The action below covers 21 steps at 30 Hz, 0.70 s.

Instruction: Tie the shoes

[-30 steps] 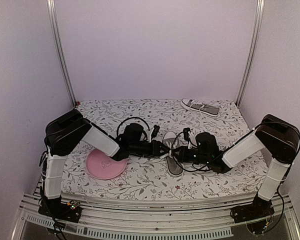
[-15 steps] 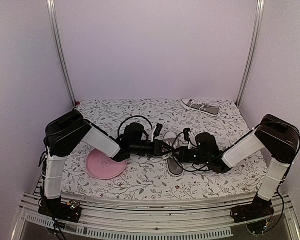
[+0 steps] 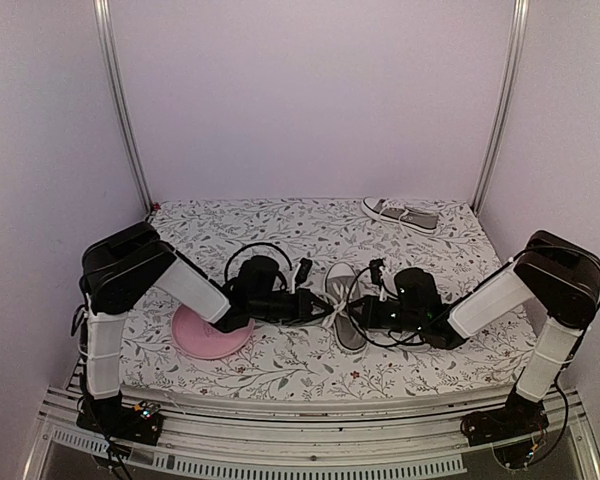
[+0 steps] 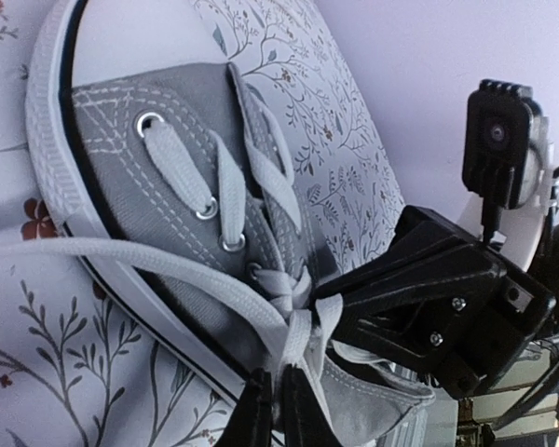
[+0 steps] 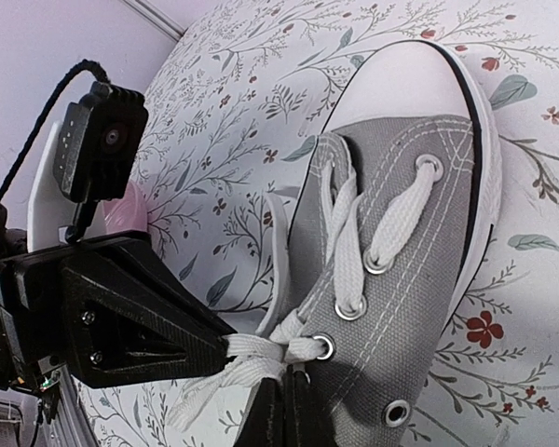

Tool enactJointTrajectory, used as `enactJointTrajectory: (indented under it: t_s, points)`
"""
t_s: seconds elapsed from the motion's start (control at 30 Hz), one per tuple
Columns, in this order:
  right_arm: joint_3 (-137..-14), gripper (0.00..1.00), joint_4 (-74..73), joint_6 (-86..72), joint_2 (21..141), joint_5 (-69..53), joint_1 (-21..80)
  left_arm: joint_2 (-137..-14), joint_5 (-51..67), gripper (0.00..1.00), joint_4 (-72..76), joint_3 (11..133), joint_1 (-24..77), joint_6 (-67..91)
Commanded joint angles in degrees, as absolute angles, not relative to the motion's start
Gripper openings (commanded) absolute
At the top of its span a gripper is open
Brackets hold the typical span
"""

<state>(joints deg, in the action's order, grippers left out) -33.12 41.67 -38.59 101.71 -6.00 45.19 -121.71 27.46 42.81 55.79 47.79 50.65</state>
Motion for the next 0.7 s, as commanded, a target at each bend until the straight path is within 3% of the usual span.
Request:
enactJointTrajectory:
  t_s: [0.0, 0.2, 0.37, 0.57, 0.67]
  points:
    - [-30.8, 0.02, 41.2, -38.3, 100.1, -6.5, 44.9, -118.7, 26.1, 0.06, 44.2, 53.7, 47.5, 52.2]
    - [-30.1, 0.02, 41.8, -37.7, 99.1, -8.3, 44.9, -118.3, 26.9, 0.18, 43.1, 52.1, 47.8, 52.9]
    - [-30.1, 0.02, 40.6, -37.5, 97.6, -9.4, 44.8, -114.4, 23.5, 0.21, 37.6, 51.3, 48.0, 49.9]
    - [-29.7, 0.02, 36.7, -37.2, 94.6, -9.3, 44.8, -109.3, 21.4, 0.37, 31.7, 52.1, 48.1, 44.1]
    - [-29.4, 0.02, 35.0, -36.8, 93.3, -8.9, 44.6, -109.2, 21.4, 0.38, 28.4, 54.0, 48.1, 41.6]
